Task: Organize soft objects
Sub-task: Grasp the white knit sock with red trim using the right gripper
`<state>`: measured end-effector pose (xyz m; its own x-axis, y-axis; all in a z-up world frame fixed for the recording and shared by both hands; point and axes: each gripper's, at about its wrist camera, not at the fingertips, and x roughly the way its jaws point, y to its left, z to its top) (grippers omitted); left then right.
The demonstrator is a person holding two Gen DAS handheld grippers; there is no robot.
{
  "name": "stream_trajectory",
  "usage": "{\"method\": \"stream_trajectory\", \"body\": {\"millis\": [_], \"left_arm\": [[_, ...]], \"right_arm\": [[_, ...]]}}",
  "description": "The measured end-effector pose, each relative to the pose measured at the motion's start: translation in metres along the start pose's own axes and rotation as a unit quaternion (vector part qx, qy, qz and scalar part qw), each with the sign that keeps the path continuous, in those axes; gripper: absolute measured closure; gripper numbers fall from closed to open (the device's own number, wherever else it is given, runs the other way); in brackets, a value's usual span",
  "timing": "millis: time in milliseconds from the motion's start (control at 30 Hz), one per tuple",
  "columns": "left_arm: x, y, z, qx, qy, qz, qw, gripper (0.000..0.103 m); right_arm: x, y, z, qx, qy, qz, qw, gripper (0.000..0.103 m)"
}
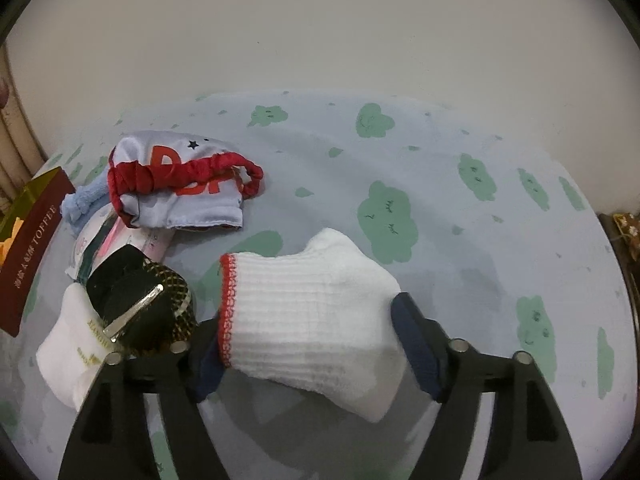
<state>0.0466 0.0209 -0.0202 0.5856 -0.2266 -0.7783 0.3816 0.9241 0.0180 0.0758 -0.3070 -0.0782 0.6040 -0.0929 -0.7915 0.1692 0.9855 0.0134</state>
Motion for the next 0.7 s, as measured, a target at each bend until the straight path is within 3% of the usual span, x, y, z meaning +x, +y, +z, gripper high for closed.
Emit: {"method": "stream_trajectory", "body": {"millis": [133,233,367,567,700], "left_arm": [[0.021,-0.028,0.005,0.013,0.027,-0.059,0.9978,0.051],[0.038,-0.046,0.008,0.027,0.05,-0.075,0.9956,0.051],[0.054,-0.069,0.008,0.042,0.069,-0.105,0.9912,0.051],[0.076,-0.092,0.012,0.06,0.094,-0.107,0.988,0.051],[0.09,-0.097,0.011,0.072,0.101,-0.087,0.9885,0.05]], "right_arm": [[-0.006,0.005,-0.005,-0.02,-0.008,-0.007,1.0,0.065],[-0.014,-0.007,-0.014,-0.004,-0.012,-0.031,0.999,0.066],[-0.02,-0.021,-0.024,0.011,-0.016,-0.031,0.999,0.066],[-0.017,-0.018,-0.024,0.009,-0.02,-0.037,0.999,0.064],[-0.017,-0.02,-0.024,0.021,-0.021,-0.031,0.999,0.064]]}}
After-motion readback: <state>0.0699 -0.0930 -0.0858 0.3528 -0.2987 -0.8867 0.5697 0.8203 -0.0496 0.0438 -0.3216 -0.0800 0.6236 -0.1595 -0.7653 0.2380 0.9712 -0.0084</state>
